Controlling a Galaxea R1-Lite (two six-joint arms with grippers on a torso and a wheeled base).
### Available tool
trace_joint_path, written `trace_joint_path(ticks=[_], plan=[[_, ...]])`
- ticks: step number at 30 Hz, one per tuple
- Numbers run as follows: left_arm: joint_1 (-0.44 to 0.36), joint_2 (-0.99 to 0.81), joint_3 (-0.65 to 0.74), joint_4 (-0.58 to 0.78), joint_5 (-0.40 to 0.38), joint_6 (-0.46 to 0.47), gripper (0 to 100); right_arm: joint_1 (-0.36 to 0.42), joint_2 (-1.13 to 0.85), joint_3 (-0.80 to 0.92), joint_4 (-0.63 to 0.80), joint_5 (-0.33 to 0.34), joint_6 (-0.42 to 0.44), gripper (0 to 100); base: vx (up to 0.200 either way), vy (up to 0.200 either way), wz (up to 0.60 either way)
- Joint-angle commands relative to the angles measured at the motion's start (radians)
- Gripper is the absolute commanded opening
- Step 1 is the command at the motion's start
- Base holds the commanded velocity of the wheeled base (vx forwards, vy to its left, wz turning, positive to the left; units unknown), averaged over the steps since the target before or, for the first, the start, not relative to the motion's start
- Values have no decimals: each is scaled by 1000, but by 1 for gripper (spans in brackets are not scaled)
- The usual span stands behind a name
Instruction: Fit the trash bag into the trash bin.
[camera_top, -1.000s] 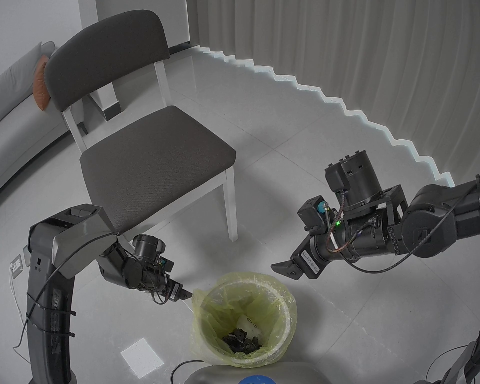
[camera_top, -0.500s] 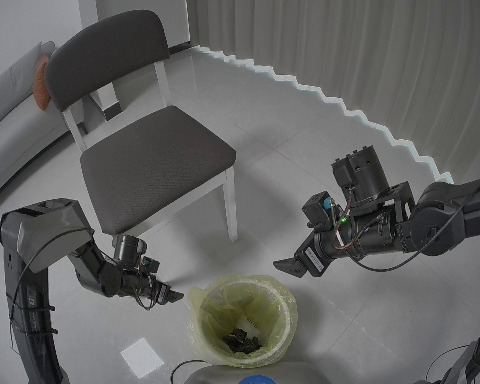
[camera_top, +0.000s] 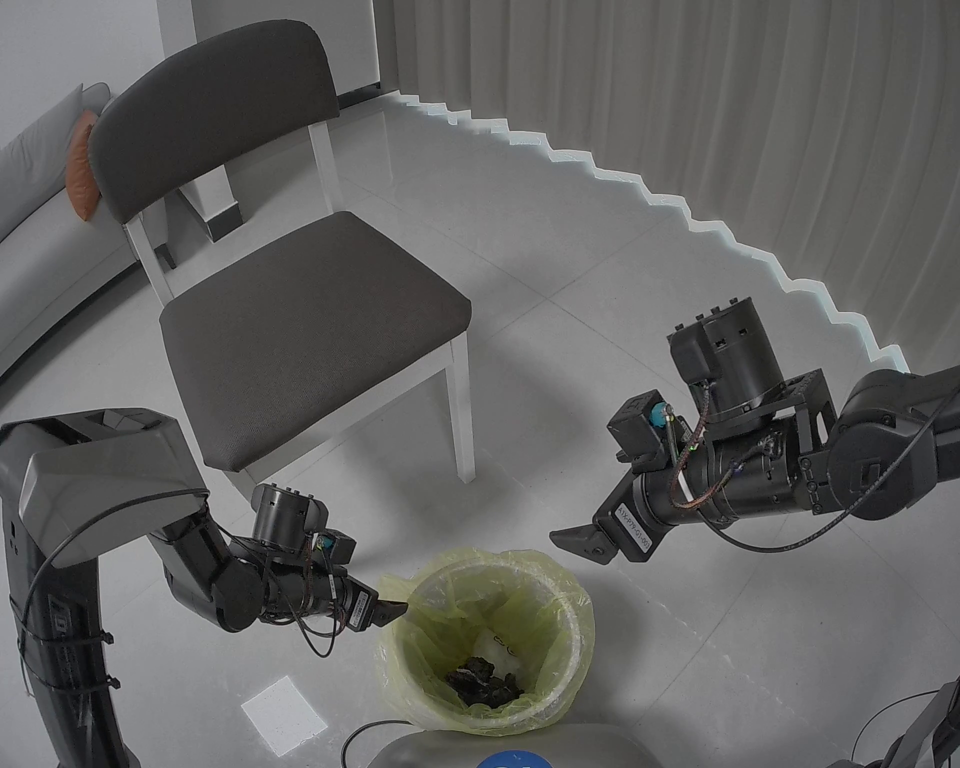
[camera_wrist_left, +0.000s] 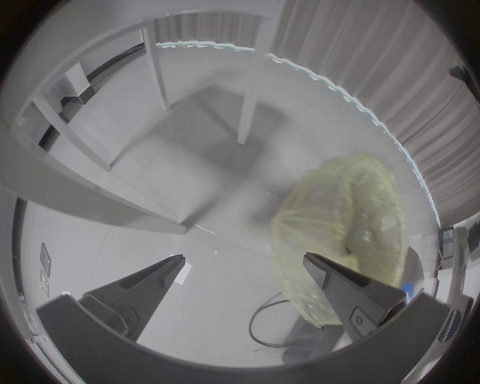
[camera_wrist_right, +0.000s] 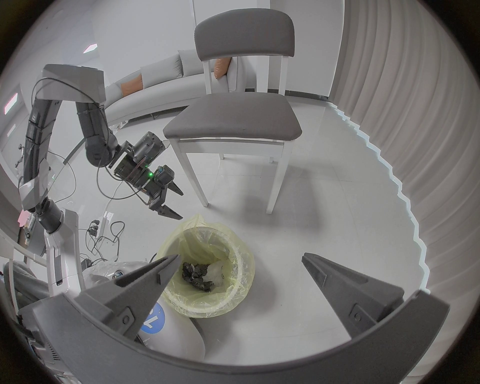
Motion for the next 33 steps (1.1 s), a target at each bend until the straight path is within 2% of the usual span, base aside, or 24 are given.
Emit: trace_joint_path(ticks=[1, 25, 30, 33], plan=[[5, 61, -22, 0, 11, 2, 100, 2, -2, 2, 1, 0, -1, 100, 0, 0, 0], [76, 173, -59, 7, 12, 25, 100, -7, 11, 1, -6, 0, -4, 100, 0, 0, 0], [70, 195, -128, 58, 11, 30, 100, -10, 9, 1, -2, 0, -8, 100, 0, 0, 0], [58, 202, -220, 167, 11, 30, 100, -10, 9, -2, -1, 0, -10, 100, 0, 0, 0]])
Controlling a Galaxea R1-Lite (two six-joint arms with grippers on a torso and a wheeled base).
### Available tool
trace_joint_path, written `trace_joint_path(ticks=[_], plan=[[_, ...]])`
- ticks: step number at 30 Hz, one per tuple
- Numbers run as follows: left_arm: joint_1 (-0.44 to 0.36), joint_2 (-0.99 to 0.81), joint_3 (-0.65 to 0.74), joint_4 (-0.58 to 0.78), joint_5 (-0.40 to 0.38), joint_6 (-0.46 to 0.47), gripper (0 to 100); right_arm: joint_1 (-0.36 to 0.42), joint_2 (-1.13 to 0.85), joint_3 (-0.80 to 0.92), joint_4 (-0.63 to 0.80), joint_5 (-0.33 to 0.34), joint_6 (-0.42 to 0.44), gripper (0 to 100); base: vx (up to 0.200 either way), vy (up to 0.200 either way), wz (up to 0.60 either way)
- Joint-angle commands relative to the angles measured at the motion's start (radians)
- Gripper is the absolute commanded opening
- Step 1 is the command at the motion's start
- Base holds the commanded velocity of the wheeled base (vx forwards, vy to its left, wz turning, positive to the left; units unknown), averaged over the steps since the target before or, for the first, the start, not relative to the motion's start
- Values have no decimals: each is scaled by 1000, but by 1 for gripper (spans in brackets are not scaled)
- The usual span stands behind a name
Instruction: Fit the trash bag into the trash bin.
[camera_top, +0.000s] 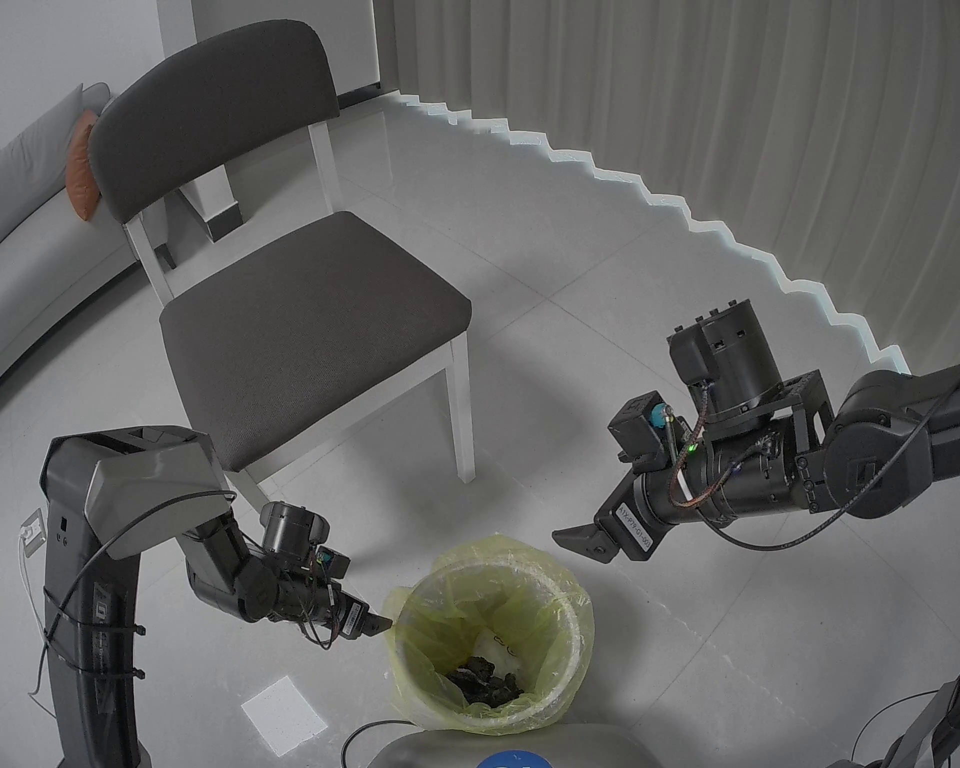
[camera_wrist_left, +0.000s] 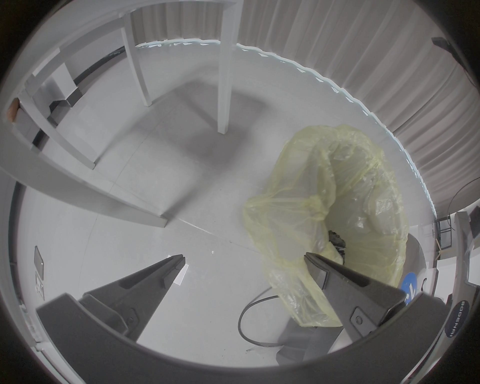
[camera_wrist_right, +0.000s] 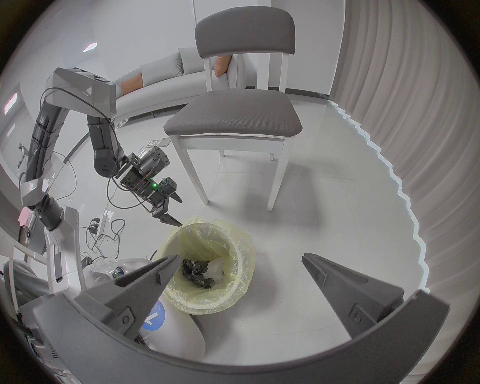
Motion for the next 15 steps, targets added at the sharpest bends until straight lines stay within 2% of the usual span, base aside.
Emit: trace_joint_path(ticks=[1, 15], plan=[[-22, 26, -108, 93, 0, 0, 100, 1, 0, -3, 2, 0, -2, 100, 0, 0, 0], [-68, 66, -288, 254, 2, -9, 100, -7, -9, 2, 3, 0, -14, 100, 0, 0, 0]])
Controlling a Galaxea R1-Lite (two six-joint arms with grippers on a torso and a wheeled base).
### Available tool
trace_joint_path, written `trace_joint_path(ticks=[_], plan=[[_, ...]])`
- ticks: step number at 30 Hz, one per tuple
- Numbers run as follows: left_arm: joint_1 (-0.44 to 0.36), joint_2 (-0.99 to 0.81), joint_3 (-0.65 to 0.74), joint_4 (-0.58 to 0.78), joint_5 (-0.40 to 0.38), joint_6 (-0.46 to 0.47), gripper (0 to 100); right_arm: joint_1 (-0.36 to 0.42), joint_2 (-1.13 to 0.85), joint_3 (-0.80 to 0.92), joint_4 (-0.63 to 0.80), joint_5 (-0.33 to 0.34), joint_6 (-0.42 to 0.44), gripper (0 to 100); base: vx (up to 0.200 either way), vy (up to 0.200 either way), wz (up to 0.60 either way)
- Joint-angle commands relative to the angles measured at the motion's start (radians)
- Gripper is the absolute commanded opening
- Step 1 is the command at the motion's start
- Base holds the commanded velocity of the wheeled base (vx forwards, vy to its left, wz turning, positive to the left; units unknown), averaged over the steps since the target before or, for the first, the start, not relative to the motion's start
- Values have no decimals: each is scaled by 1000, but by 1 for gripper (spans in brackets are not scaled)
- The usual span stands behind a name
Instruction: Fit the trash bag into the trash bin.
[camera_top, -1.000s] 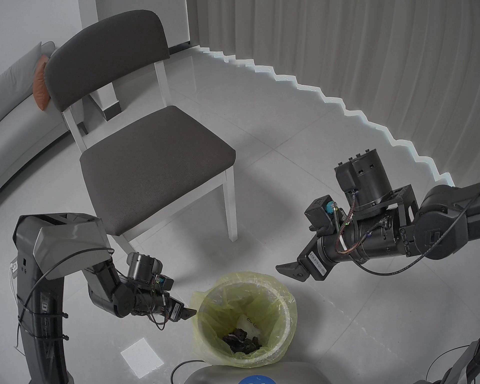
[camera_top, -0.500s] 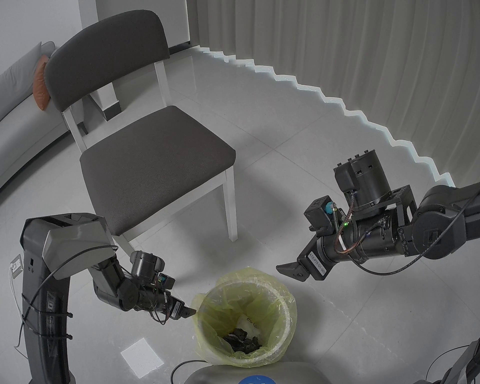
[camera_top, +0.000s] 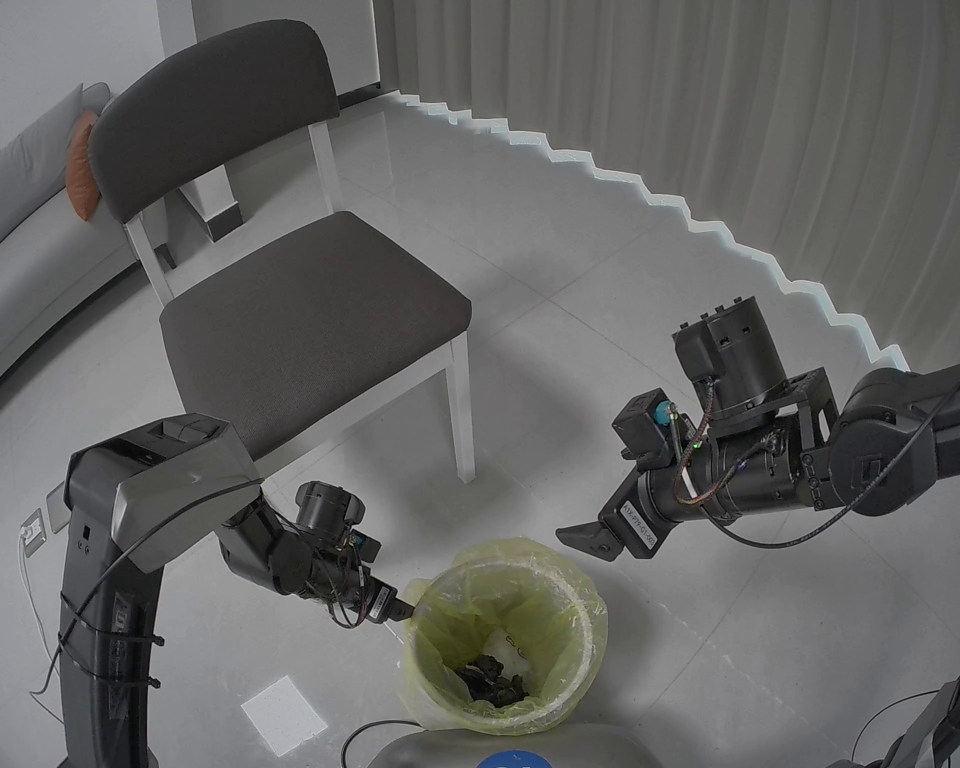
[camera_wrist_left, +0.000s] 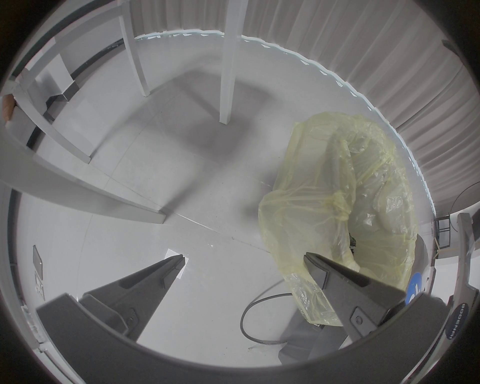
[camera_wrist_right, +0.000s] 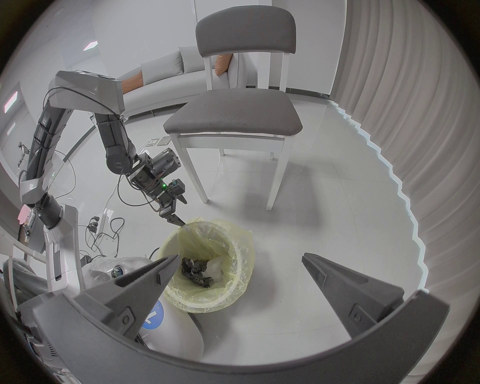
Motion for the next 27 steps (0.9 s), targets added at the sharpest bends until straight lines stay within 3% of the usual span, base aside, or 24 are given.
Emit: trace_joint_path(ticks=[1, 16, 21, 27], plan=[[-10, 18, -47, 24, 0, -5, 100, -1, 0, 0, 0, 0, -4, 100, 0, 0, 0], [56, -7, -49, 17, 14, -3, 100, -10, -14, -1, 0, 0, -3, 100, 0, 0, 0], [38, 56, -156, 41, 18, 0, 100, -10, -13, -5, 0, 0, -3, 100, 0, 0, 0], [4, 96, -311, 210, 18, -2, 100, -29, -11, -3, 0, 0, -14, 100, 0, 0, 0]])
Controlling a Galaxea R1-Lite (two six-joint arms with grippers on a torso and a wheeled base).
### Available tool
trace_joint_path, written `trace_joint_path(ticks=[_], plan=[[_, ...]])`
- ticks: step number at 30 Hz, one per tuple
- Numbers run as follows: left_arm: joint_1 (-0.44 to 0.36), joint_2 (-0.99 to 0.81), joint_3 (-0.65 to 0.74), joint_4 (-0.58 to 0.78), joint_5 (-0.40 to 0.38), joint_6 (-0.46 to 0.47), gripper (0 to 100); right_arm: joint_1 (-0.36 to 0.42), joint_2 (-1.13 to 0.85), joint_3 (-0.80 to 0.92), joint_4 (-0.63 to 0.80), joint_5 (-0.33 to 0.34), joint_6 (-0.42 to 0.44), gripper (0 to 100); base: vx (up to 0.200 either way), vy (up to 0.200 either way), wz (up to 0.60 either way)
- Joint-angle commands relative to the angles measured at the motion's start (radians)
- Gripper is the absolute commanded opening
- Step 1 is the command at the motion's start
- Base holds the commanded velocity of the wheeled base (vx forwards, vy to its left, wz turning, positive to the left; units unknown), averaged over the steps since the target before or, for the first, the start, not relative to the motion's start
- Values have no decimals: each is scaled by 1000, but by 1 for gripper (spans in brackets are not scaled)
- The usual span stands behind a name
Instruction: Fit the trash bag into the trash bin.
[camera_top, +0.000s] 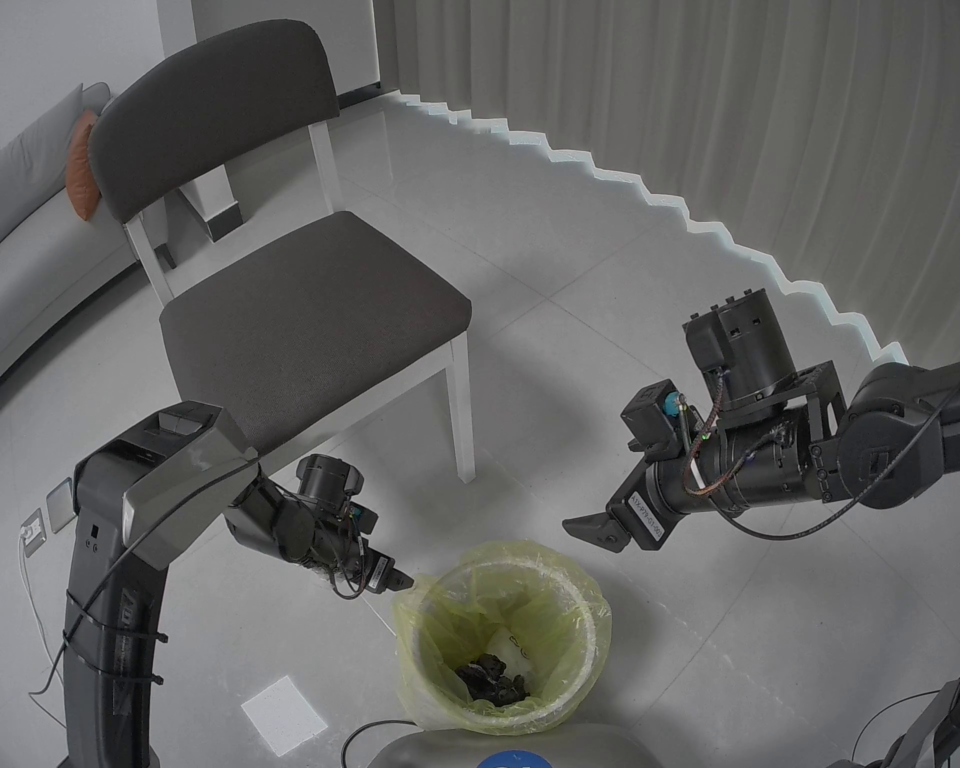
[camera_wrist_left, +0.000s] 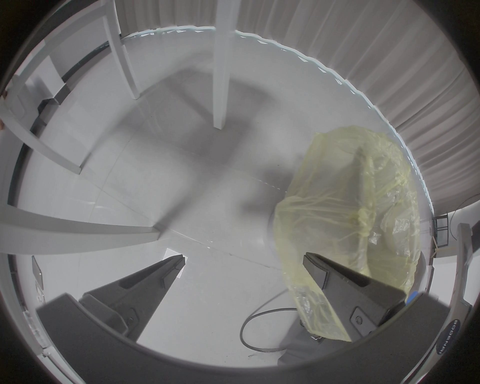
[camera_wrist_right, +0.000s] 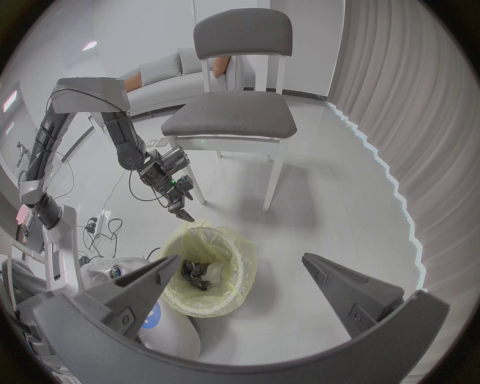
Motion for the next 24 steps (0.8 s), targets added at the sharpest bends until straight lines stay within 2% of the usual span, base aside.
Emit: trace_joint_path(ticks=[1, 13, 24], plan=[[-34, 57, -123, 80, 0, 1, 100, -18, 3, -2, 0, 0, -12, 100, 0, 0, 0], [-68, 71, -167, 113, 0, -7, 100, -21, 0, 2, 1, 0, -12, 100, 0, 0, 0], [16, -31, -144, 106, -11, -13, 100, -39, -15, -1, -5, 2, -7, 100, 0, 0, 0]])
